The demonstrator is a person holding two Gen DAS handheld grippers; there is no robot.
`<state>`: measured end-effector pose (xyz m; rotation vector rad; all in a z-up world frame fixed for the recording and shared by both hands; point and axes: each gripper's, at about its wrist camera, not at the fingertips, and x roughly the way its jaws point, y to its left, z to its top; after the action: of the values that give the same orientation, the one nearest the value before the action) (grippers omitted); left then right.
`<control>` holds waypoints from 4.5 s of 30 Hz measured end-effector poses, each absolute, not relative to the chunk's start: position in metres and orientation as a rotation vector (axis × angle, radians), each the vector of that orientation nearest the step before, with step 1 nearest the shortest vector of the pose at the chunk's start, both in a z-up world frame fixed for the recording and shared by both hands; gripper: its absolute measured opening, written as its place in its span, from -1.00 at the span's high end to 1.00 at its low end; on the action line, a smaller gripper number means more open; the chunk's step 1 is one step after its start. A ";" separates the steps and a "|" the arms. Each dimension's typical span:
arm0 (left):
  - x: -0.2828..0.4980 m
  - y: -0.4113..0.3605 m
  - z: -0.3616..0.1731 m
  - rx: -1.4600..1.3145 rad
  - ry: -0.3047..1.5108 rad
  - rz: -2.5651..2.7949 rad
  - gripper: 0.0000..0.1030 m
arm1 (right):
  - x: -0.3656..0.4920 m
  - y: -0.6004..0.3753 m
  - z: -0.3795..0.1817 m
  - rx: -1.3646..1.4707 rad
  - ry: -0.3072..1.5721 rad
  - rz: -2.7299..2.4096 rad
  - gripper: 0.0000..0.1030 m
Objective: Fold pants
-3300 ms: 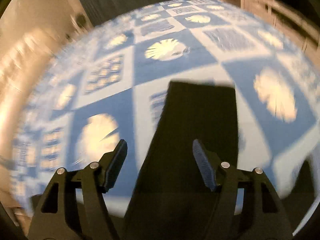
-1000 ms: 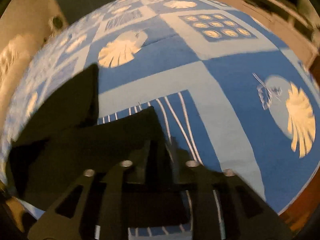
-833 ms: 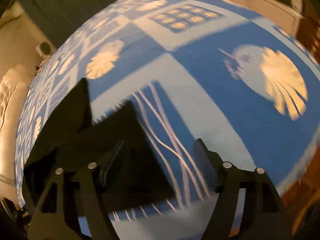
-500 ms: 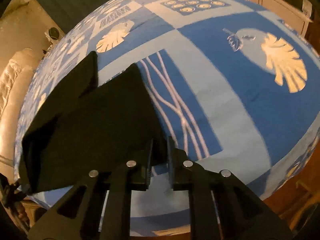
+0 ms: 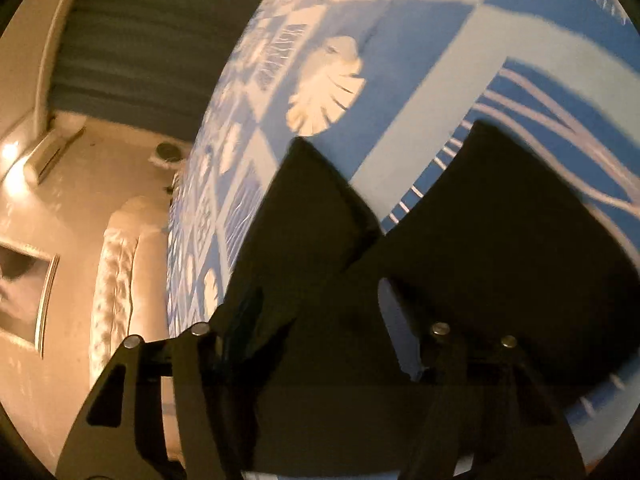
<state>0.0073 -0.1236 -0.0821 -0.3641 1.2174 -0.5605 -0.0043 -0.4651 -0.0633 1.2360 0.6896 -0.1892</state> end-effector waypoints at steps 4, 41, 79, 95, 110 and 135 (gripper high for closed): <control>0.006 -0.123 -0.085 -0.363 1.207 -0.565 -0.69 | 0.005 -0.466 -0.076 1.275 0.679 -0.235 -0.06; -0.036 -0.181 -0.063 -0.500 1.305 -0.817 -0.89 | -0.053 -0.495 0.017 1.029 0.517 -0.237 0.88; -0.016 -0.210 -0.126 -0.807 1.443 -0.567 0.78 | -0.085 -0.504 -0.014 1.147 0.489 -0.192 0.88; -0.028 -0.207 -0.117 -0.629 1.387 -0.626 0.79 | -0.140 -0.514 -0.069 1.190 0.586 -0.285 0.88; -0.057 -0.204 -0.085 -0.363 1.353 -0.711 0.18 | -0.171 -0.528 -0.105 1.469 0.484 -0.169 0.03; 0.109 0.047 -0.052 -0.277 1.049 -0.174 -0.61 | -0.090 -0.553 -0.089 1.185 0.702 0.008 -0.39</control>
<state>0.1094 0.0470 -0.0517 -0.2767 1.0487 -0.1737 -0.0898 -0.5535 -0.0888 1.1847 0.7018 0.0077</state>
